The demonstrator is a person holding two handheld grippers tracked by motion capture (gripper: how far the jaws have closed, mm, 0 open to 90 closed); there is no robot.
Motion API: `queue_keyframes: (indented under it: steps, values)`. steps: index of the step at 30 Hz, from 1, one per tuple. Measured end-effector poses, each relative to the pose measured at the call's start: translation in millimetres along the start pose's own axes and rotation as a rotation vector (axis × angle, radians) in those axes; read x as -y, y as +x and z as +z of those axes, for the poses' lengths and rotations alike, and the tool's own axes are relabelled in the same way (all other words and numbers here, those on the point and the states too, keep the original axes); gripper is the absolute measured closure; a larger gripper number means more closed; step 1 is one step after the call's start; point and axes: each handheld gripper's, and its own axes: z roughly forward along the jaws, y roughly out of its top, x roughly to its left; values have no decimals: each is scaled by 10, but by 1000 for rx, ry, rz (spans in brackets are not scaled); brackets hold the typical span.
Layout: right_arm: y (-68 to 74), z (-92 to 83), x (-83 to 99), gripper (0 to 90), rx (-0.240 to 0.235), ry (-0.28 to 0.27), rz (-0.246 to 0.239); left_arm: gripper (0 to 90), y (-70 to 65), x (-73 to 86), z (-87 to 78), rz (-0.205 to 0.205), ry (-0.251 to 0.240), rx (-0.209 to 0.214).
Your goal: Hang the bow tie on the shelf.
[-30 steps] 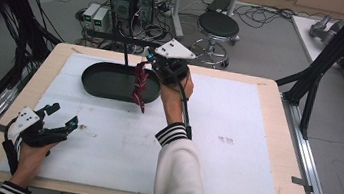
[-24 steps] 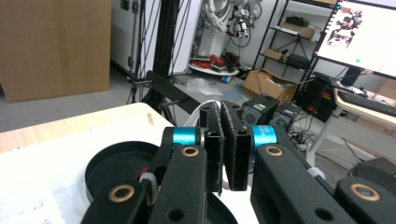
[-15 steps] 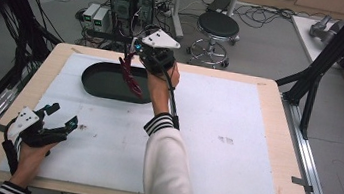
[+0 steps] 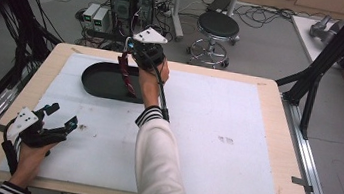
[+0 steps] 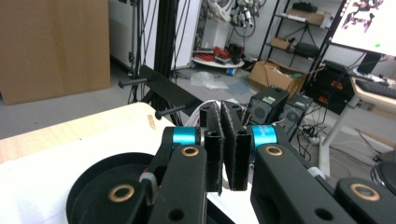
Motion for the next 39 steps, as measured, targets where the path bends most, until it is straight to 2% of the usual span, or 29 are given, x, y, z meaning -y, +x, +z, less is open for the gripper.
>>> queue_keyframes:
  steps: [15,23,25,28,31,35,39]
  values:
    - [-100,199,174,877,35,53,27,137,-6,3,-4,5,-6,0]
    - [-132,276,150,877,28,77,30,136,-3,2,0,0,-6,-1]
    - [-119,286,132,876,47,60,6,136,-2,2,2,-1,-4,-2]
    - [-121,311,154,873,48,88,-7,136,-2,2,3,-1,-1,-2]
    - [-141,308,170,870,49,97,6,136,-4,1,3,2,-1,-2]
    - [-145,301,166,827,48,105,-7,137,-6,0,6,2,2,-2]
    - [-184,277,167,777,46,96,14,136,-6,0,6,1,2,-2]
